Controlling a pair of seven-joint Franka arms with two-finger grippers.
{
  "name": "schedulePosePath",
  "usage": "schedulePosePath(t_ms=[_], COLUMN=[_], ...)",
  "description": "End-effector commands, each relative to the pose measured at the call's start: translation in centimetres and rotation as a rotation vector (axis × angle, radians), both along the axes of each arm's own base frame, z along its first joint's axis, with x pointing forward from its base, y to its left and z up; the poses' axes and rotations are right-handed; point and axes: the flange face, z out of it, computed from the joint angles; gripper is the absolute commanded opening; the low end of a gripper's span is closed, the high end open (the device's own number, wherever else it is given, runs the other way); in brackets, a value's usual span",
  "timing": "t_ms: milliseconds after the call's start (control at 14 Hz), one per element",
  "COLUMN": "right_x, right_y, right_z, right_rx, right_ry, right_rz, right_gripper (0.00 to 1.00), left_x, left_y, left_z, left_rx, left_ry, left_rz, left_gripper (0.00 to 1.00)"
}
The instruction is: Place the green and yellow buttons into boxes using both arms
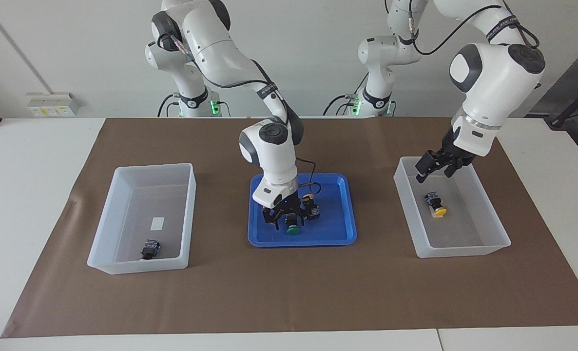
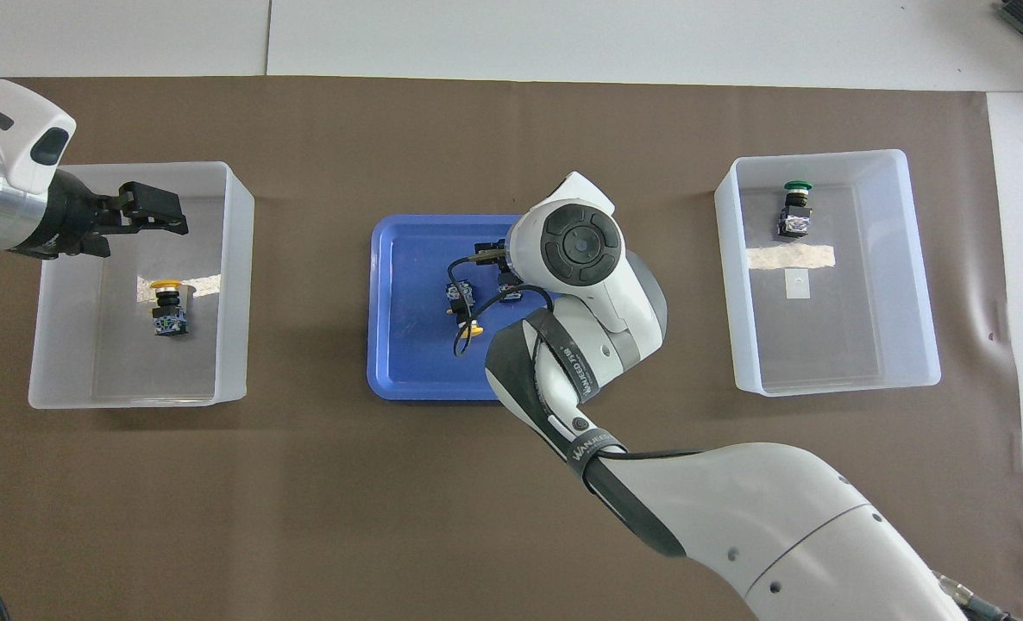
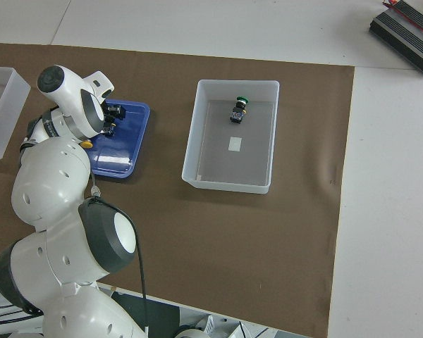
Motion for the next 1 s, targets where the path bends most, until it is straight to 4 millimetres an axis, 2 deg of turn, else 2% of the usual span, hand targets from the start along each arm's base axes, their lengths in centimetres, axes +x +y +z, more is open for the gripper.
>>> schedulePosePath(t_ms=[0, 72, 143, 287, 430, 502, 573, 788, 860, 932], right_x=[-1.0, -1.2, -1.2, -1.0, -1.0, -0.5, -0.4, -0.7, -0.9, -0.8], right_y=[-0.1, 0.5, 0.8, 0.7, -1.3, -4.1, -6.8, -15.0, -16.9, -19.0], right_z=[-1.4, -1.1, -0.7, 0.7, 5.7, 8.0, 9.3, 12.6, 13.3, 14.0], right_rx=[0.012, 0.020, 0.028, 0.042, 0.050, 0.038, 0.027, 0.010, 0.003, -0.004], right_ry=[0.005, 0.009, 0.008, -0.003, -0.010, -0.002, 0.000, -0.018, -0.016, -0.011], right_rz=[-0.043, -0.070, -0.091, -0.110, -0.167, -0.198, -0.213, -0.250, -0.264, -0.285], right_gripper=[0.47, 0.18, 0.00, 0.00, 0.00, 0.00, 0.00, 0.00, 0.00, 0.00], left_x=[-0.1, -0.4, -0.6, -1.1, -1.2, -1.2, -1.2, -1.9, -2.2, -2.5], left_y=[-1.7, -2.8, -4.2, -6.9, -9.4, -10.5, -11.5, -13.8, -14.5, -16.0], left_z=[0.1, 0.1, 0.1, -0.1, -0.3, -1.3, -2.1, -4.4, -5.2, -6.4], left_rx=[-0.010, -0.012, -0.015, -0.023, -0.038, -0.043, -0.046, -0.061, -0.062, -0.062], left_ry=[0.032, 0.038, 0.039, 0.032, 0.006, 0.003, 0.000, -0.029, -0.031, -0.024], left_rz=[0.037, 0.055, 0.075, 0.101, 0.122, 0.136, 0.137, 0.143, 0.137, 0.128], left_gripper=[1.00, 1.00, 1.00, 1.00, 1.00, 1.00, 1.00, 1.00, 1.00, 1.00])
